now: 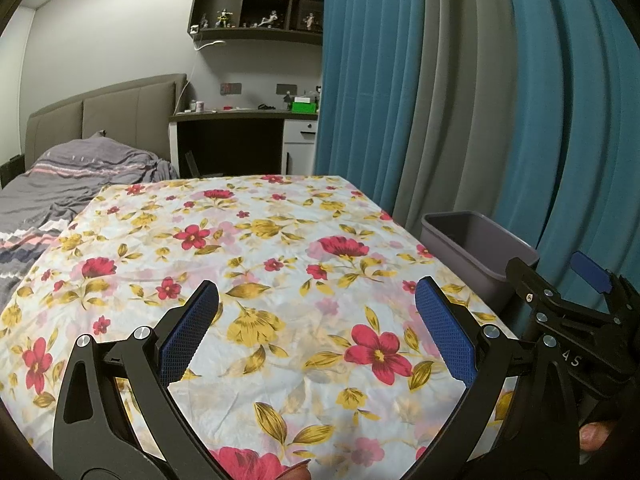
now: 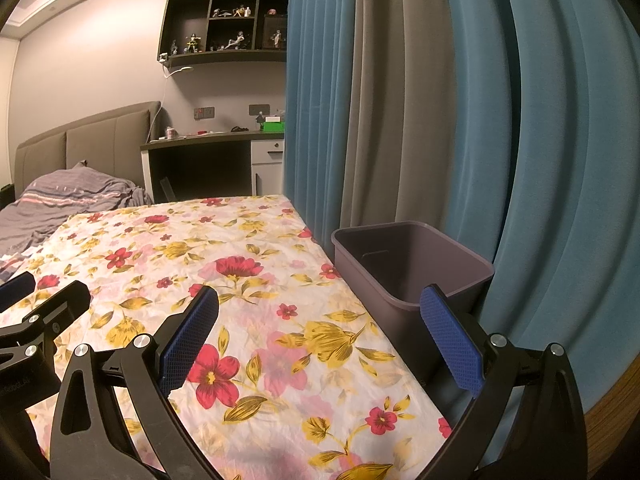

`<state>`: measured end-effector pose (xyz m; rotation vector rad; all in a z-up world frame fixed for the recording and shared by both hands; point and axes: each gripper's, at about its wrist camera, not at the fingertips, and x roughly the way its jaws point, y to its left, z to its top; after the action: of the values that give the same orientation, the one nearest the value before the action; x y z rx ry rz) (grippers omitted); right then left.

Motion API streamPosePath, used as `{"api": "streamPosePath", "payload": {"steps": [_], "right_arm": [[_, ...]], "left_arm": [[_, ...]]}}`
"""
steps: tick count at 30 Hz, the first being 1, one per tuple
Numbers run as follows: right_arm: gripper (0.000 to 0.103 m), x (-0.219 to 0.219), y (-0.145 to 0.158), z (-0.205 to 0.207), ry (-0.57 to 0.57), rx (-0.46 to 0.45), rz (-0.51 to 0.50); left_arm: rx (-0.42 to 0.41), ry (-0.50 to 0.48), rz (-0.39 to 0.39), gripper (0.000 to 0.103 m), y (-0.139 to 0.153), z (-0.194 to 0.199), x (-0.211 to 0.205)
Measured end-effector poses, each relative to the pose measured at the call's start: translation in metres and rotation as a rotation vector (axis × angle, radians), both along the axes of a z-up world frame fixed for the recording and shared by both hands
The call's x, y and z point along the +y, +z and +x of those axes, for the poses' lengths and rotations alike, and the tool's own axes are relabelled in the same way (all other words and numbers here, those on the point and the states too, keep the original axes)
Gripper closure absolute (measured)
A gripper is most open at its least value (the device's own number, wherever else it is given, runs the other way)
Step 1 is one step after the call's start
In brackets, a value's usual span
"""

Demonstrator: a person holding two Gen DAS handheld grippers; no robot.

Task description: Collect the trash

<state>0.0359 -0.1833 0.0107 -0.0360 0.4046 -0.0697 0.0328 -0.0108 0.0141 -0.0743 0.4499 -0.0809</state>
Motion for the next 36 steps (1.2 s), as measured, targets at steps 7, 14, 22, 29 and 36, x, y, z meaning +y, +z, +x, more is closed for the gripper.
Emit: {"api": "streamPosePath", "payload": {"steps": [7,14,22,29,36], "right_arm": [[0.006,0.0,-0.0004,0.0001,0.0,0.0,-0.001],[0.006,0.0,-0.0008,0.0001,0.001,0.0,0.0],[0.006,0.0005,-0.0009,0.0,0.002,0.0,0.0],[0.006,0.0004,-0.0011,0.0,0.001,0.0,0.001],[0.006,0.0002,-0.0013,0.0001,0.001,0.0,0.001]], "left_arm": [[0.002,-0.005,-0.004,0.006,0.0002,0.0007,-0.0022],[-0.003,-0.009,0.0,0.006,-0.0001,0.001,-0.0055],[-0.003,-0.003,-0.004,0.006,0.0,0.0001,-0.0028],[-0.004,-0.006,-0.002,0.006,-0.0001,0.0009,-0.0035],[-0.007,-0.007,-0.001,0.006,0.001,-0.0011,-0.0022]]}}
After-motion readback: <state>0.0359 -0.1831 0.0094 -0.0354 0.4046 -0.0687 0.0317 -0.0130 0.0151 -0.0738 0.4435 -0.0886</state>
